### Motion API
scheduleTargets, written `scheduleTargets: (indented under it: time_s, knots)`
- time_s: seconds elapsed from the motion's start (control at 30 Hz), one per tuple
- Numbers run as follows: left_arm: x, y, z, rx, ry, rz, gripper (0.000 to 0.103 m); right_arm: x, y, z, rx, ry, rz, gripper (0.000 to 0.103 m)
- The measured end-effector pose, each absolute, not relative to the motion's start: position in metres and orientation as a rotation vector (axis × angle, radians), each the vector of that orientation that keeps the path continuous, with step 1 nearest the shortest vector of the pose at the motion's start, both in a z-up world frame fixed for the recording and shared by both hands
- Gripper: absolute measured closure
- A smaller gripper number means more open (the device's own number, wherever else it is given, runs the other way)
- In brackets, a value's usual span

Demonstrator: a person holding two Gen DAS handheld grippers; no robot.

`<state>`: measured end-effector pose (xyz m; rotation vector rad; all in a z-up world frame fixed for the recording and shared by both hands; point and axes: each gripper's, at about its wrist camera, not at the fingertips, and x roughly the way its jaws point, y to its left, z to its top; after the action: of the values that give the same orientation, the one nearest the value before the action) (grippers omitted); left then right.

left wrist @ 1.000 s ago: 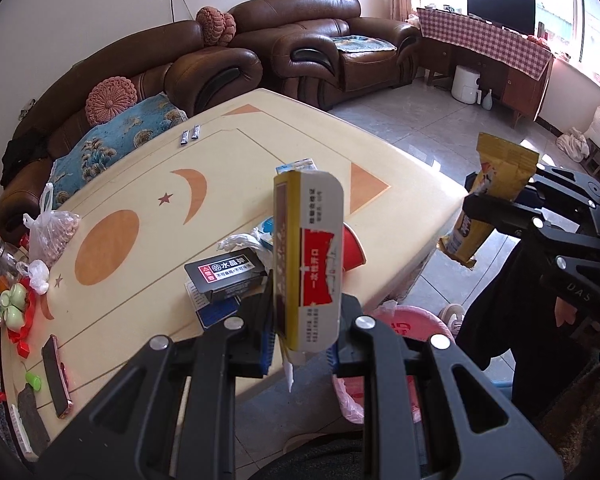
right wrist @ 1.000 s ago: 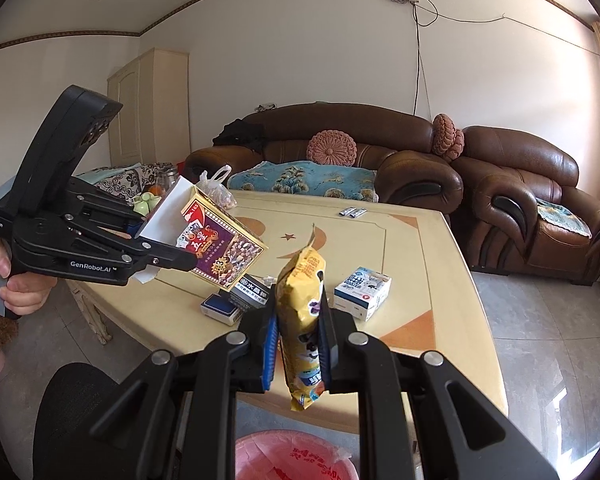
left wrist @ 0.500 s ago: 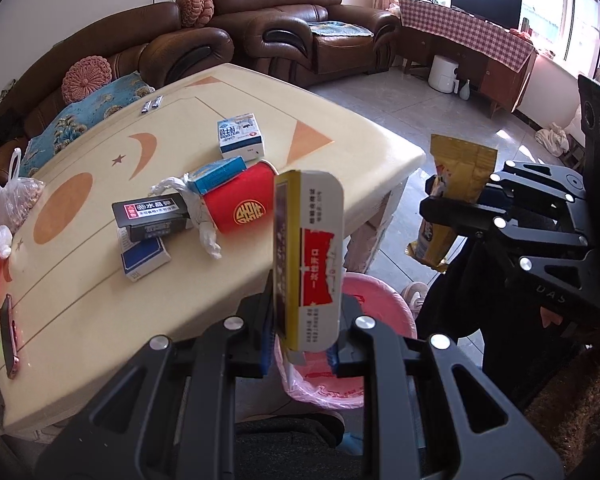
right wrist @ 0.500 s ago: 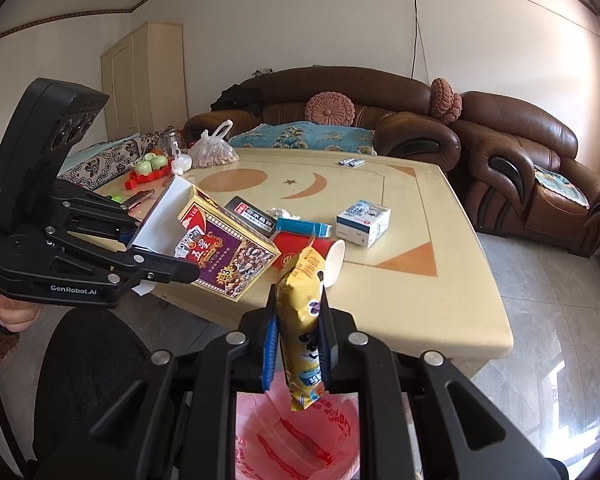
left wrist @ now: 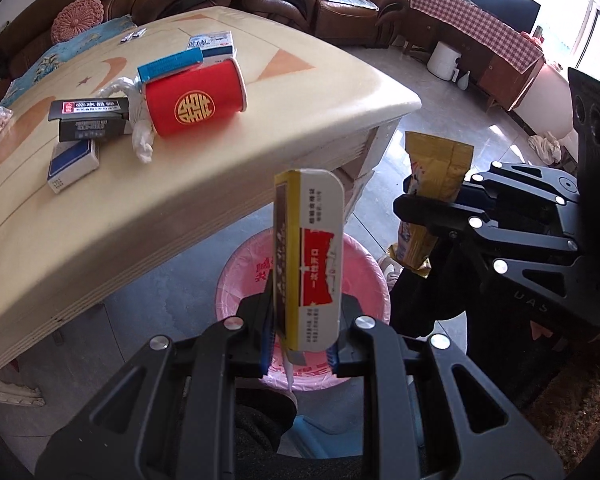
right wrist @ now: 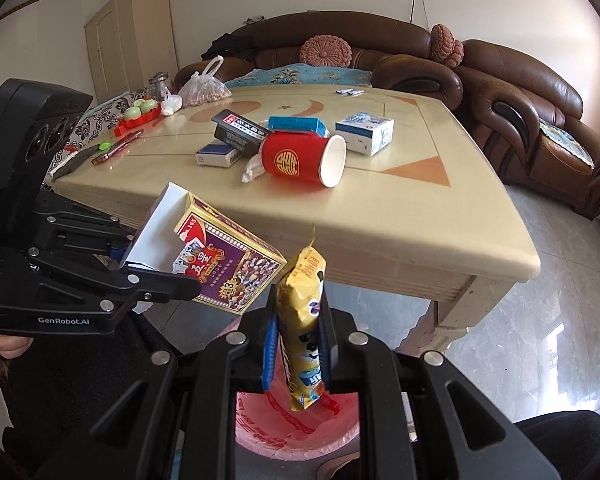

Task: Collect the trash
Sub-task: 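Carry the yellow bag and purple box with both tools over the pink bin, then open both tools to drop the bag and box into the bin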

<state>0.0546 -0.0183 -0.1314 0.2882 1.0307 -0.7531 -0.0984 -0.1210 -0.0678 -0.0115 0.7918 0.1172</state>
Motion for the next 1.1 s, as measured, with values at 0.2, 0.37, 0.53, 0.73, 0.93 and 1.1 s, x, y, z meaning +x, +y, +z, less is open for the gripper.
scheduleTargets:
  time_s: [0.2, 0.37, 0.53, 0.73, 0.93, 1.1]
  knots:
    - [0.064, -0.022, -0.172, 0.27, 1.123, -0.731, 0.083, -0.08, -0.126, -0.101, 0.01, 0.87, 0.114, 0.086]
    - [0.067, -0.027, -0.198, 0.262, 1.195, -0.723, 0.083, -0.069, -0.129, -0.129, 0.008, 0.926, 0.116, 0.086]
    - [0.078, -0.035, -0.228, 0.253, 1.29, -0.717, 0.083, -0.058, -0.132, -0.156, 0.017, 0.986, 0.119, 0.086]
    - [0.1, -0.049, -0.267, 0.238, 1.424, -0.701, 0.083, -0.048, -0.135, -0.194, 0.03, 1.074, 0.125, 0.086]
    - [0.11, -0.067, -0.311, 0.254, 1.556, -0.699, 0.083, -0.037, -0.145, -0.225, 0.066, 1.146, 0.121, 0.086]
    - [0.116, -0.071, -0.332, 0.239, 1.616, -0.697, 0.083, -0.029, -0.151, -0.241, 0.097, 1.19, 0.119, 0.086]
